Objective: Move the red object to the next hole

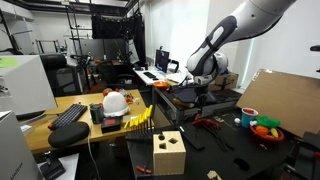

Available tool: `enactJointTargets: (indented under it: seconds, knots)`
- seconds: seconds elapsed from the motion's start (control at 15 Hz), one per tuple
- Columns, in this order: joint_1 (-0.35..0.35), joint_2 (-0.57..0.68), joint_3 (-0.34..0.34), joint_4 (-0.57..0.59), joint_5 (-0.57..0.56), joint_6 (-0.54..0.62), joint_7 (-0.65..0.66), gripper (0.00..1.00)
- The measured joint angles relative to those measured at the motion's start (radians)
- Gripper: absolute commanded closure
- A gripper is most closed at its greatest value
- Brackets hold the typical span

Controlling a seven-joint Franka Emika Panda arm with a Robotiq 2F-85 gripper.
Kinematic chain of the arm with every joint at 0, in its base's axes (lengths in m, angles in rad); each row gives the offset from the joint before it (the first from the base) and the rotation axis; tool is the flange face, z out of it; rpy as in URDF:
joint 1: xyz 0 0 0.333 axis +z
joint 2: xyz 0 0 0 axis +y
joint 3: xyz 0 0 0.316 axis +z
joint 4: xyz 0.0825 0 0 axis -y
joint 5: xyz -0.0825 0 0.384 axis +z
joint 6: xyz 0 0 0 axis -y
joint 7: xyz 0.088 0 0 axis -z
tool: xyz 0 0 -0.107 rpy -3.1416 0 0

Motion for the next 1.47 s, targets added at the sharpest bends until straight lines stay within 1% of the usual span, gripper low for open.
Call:
enactJointTargets:
  seconds: [0.4,1.47]
  knots:
    - [-0.011,0.011,0.003,0.002,0.0,0.0,0.0,1.0]
    - [-0.012,0.017,0.006,0.024,0.0,0.0,0.0,1.0]
